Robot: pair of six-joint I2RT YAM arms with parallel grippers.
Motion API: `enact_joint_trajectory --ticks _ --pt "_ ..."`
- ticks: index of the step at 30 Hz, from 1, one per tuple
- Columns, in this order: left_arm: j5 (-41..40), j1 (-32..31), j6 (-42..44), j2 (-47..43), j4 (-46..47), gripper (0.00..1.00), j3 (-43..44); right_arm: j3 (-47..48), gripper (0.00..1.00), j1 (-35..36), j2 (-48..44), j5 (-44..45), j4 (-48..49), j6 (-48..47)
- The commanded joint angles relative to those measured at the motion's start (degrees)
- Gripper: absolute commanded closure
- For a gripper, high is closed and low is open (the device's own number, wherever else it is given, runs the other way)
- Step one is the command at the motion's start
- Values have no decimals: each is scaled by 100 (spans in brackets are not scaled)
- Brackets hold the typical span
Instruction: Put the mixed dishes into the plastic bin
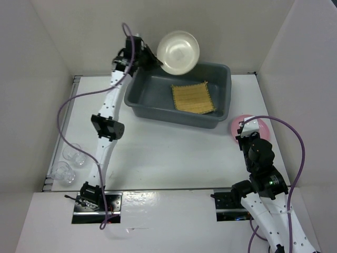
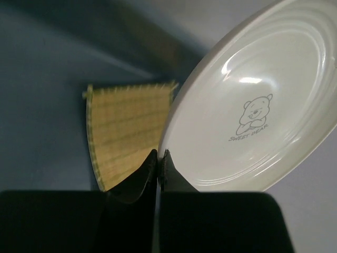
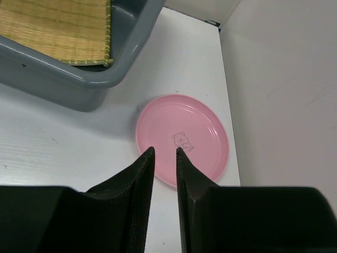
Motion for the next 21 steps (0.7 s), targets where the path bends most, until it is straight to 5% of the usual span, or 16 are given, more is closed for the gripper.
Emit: enact_joint_trajectory --ticks 1,15,18,21 --pt "335 -230 -51 704 -540 100 367 -53 72 44 -59 134 266 70" --pt "633 -881 -735 2183 -32 97 395 -53 72 44 -111 134 266 70" --pt "687 -881 -737 2324 31 90 395 -53 72 44 -111 134 266 70" --pt "687 -881 -737 2377 31 69 395 -53 69 44 -111 134 266 70"
